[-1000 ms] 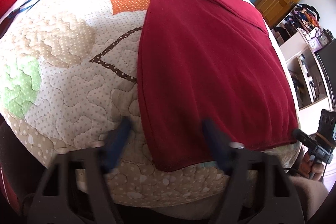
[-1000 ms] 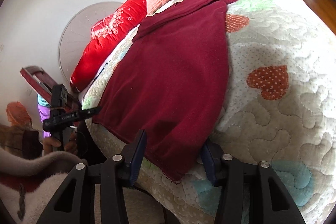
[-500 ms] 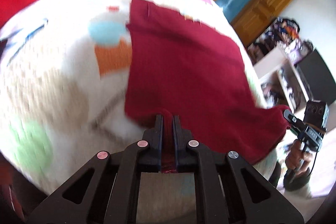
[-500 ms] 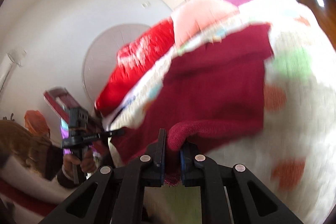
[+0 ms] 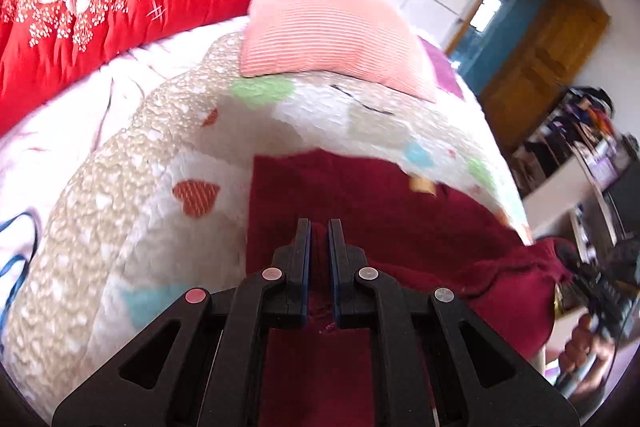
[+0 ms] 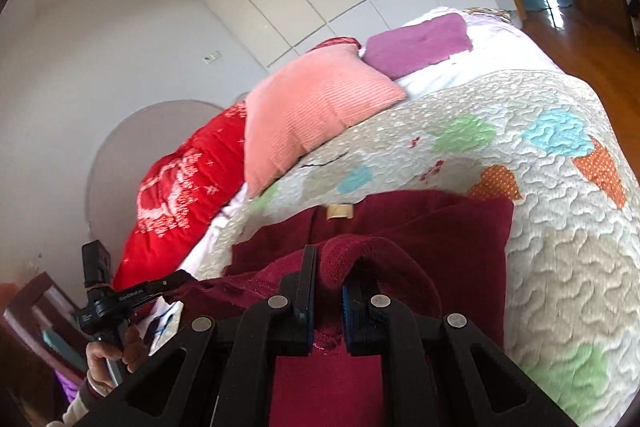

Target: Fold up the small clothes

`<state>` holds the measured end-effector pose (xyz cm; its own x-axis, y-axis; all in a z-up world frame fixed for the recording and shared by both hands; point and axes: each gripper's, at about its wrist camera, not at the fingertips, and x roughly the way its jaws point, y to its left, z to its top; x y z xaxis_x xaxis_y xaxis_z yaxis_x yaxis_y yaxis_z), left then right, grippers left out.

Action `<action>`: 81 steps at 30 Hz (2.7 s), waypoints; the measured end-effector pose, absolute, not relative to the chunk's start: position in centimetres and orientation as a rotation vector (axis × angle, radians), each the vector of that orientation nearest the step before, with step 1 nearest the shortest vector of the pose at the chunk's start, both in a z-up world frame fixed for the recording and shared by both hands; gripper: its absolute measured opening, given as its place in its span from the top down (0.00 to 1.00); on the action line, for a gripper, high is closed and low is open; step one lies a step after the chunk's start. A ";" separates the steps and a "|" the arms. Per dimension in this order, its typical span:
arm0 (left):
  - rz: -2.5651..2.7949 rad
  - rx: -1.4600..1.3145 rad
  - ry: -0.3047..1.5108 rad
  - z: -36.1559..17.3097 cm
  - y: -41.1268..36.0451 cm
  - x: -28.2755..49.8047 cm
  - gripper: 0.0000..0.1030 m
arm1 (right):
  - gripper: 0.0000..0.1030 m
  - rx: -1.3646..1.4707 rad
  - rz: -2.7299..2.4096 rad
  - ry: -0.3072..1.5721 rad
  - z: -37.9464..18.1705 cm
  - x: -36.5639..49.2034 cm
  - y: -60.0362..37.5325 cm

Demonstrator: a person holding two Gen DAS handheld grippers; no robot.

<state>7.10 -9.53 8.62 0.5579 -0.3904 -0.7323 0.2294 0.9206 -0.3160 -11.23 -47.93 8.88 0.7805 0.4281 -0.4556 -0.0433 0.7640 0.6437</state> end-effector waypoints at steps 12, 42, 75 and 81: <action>-0.310 -0.306 0.906 8.3 -7.7 12.3 0.87 | 0.55 0.706 0.100 0.579 7.5 -8.8 -51.7; -0.375 0.013 0.939 6.6 -15.2 15.2 0.93 | 0.95 0.369 0.047 0.683 6.8 -3.1 -50.1; -0.246 -0.053 1.015 2.3 -13.4 13.3 0.40 | 0.71 0.305 0.019 0.834 4.9 -3.1 -45.3; -0.223 -0.032 0.968 3.3 -12.9 11.4 0.40 | 0.67 0.256 0.049 0.802 6.3 -9.8 -44.9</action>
